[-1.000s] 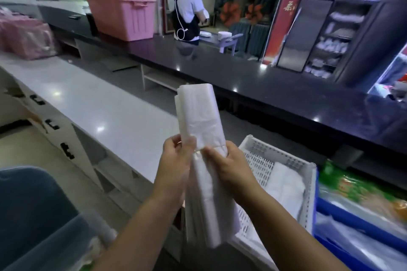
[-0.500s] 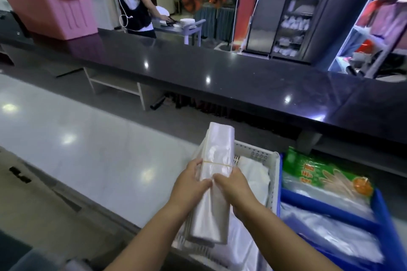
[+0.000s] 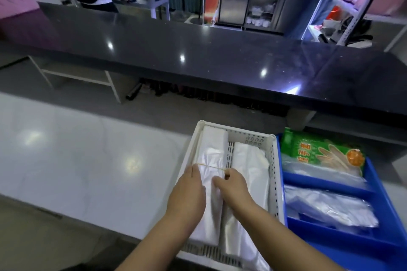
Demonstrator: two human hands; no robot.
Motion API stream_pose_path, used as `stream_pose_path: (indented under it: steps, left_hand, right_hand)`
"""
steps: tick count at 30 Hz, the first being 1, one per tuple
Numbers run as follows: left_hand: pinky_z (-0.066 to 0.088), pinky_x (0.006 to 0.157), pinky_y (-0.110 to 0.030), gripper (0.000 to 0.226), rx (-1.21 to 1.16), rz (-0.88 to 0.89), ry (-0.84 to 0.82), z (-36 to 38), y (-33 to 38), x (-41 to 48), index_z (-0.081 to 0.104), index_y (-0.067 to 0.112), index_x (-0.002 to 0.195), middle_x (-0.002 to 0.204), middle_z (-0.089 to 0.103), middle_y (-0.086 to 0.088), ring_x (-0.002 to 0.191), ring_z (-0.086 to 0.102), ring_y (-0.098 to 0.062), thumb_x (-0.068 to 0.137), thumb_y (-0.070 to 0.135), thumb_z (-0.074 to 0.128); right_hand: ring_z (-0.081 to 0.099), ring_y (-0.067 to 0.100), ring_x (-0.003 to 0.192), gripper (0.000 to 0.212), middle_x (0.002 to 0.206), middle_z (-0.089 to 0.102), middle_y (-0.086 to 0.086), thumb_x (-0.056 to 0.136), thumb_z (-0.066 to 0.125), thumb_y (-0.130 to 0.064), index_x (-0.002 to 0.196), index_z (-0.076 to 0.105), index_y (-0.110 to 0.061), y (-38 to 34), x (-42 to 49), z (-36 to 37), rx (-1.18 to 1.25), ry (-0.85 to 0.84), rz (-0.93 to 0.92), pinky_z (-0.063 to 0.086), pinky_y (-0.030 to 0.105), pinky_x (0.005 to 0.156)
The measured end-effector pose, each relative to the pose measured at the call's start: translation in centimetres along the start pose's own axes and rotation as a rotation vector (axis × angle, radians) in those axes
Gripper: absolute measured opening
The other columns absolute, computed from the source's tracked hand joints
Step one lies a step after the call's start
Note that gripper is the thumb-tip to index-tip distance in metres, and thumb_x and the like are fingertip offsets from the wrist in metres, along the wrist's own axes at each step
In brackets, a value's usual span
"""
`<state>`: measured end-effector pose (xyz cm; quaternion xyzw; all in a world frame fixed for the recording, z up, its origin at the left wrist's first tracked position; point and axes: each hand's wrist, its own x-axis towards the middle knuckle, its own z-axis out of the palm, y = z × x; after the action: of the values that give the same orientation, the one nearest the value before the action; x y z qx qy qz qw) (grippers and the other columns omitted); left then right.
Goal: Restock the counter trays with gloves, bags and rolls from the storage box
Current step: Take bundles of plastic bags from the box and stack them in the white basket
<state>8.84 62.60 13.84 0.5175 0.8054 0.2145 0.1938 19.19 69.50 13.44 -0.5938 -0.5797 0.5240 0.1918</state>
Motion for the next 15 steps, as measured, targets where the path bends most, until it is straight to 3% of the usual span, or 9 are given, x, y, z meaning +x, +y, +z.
stream_pose_path:
  steps: [3, 6, 8, 12, 15]
  left_hand:
    - [0.023, 0.113, -0.027, 0.053, 0.054, 0.036, -0.059, 0.4, -0.2, -0.1, 0.017, 0.011, 0.145, 0.154, 0.023, -0.007, 0.141, 0.022, -0.019, 0.096, 0.016, 0.035]
    - [-0.004, 0.113, -0.023, 0.055, 0.181, 0.135, -0.045, 0.6, 0.0, 0.1, 0.006, 0.006, 0.147, 0.158, 0.005, -0.010, 0.146, -0.002, -0.019, 0.097, 0.010, 0.028]
    - [-0.007, 0.110, -0.022, 0.057, 0.203, 0.196, -0.031, 0.6, 0.0, 0.7, 0.003, 0.006, 0.147, 0.158, 0.001, -0.011, 0.146, -0.002, -0.020, 0.097, 0.009, 0.028]
    - [-0.006, 0.112, -0.025, 0.056, 0.220, 0.344, -0.172, 1.4, 0.6, 2.7, 0.007, 0.012, 0.148, 0.159, 0.003, -0.008, 0.145, 0.000, -0.020, 0.096, 0.014, 0.030]
    - [-0.010, 0.114, -0.041, 0.058, 0.329, 0.449, -0.306, 2.9, 0.7, 3.3, 0.011, 0.019, 0.147, 0.159, -0.002, -0.003, 0.145, -0.009, -0.020, 0.094, 0.027, 0.034]
  right_hand:
    - [0.047, 0.014, 0.057, 0.015, 0.067, 0.050, -0.002, 0.074, 0.060, -0.012, 0.072, 0.046, -0.015, 0.2, 0.2, 0.0, 0.062, 0.047, 0.030, 0.037, 0.025, 0.053]
    - [0.047, 0.019, 0.058, 0.014, 0.068, 0.048, 0.006, 0.069, 0.058, -0.006, 0.074, 0.047, -0.010, 0.1, 0.1, -0.7, 0.204, 0.037, 0.072, 0.038, 0.028, 0.052]
    - [0.055, 0.024, 0.064, 0.014, 0.074, 0.056, 0.015, 0.069, 0.059, -0.003, 0.081, 0.053, -0.004, 0.0, 0.0, -1.8, 0.280, 0.077, 0.088, 0.045, 0.034, 0.057]
    - [0.063, 0.031, 0.073, 0.016, 0.087, 0.067, 0.016, 0.073, 0.058, -0.003, 0.086, 0.055, -0.012, -0.4, -0.4, -5.5, 0.240, 0.234, 0.030, 0.054, 0.040, 0.067]
    - [0.065, 0.023, 0.072, 0.018, 0.084, 0.068, 0.010, 0.075, 0.059, -0.002, 0.084, 0.055, -0.017, -0.3, -0.8, -7.7, 0.196, 0.285, -0.008, 0.052, 0.032, 0.059]
